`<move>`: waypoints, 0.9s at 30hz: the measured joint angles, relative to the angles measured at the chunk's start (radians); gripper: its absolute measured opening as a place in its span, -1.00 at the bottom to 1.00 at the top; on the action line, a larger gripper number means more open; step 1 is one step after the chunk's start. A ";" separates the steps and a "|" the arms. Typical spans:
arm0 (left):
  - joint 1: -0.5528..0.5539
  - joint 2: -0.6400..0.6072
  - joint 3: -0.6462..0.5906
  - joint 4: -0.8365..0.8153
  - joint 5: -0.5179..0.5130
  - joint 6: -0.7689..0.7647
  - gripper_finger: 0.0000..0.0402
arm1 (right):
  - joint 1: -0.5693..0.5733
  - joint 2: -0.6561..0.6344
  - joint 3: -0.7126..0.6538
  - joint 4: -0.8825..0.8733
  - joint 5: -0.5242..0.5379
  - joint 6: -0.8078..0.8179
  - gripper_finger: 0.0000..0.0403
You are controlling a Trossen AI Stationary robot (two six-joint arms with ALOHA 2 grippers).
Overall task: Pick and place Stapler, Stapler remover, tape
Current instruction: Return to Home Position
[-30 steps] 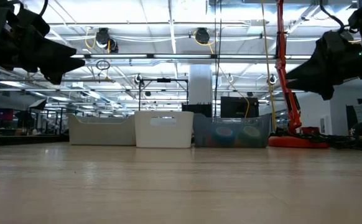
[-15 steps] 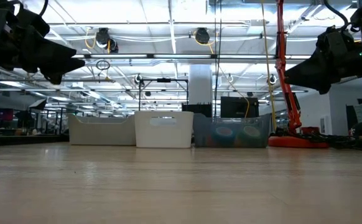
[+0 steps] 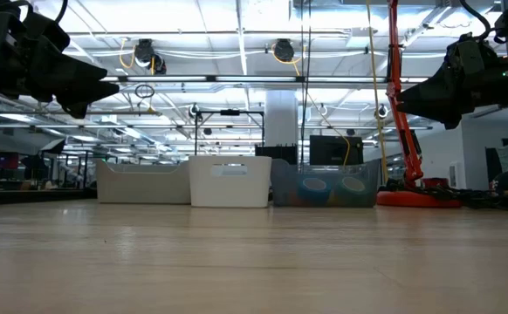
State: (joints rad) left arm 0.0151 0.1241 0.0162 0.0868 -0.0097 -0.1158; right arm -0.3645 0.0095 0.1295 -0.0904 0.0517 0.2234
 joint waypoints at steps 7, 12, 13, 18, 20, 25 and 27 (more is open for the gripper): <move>0.000 0.000 0.000 0.000 0.000 0.000 -0.06 | 0.000 0.000 0.000 0.004 0.000 0.000 -0.16; 0.000 0.000 0.000 0.000 0.000 0.000 -0.06 | 0.000 0.000 0.002 0.005 0.000 0.000 -0.16; 0.000 0.000 0.000 0.000 0.000 0.000 -0.06 | 0.000 0.000 0.002 0.005 0.000 0.000 -0.16; 0.000 0.000 0.000 0.000 0.000 0.000 -0.06 | 0.000 0.000 0.003 0.007 0.000 0.000 -0.16; 0.000 0.000 0.000 0.000 0.000 0.000 -0.06 | 0.000 0.000 0.004 0.007 0.000 0.000 -0.16; 0.000 0.000 0.000 0.000 0.000 0.000 -0.06 | 0.000 0.000 0.004 0.008 0.000 0.000 -0.16; 0.000 0.000 0.000 0.000 0.000 0.000 -0.06 | 0.000 0.000 0.004 0.008 0.000 0.000 -0.16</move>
State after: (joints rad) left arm 0.0151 0.1239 0.0162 0.0868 -0.0098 -0.1161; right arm -0.3645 0.0097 0.1337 -0.0822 0.0515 0.2230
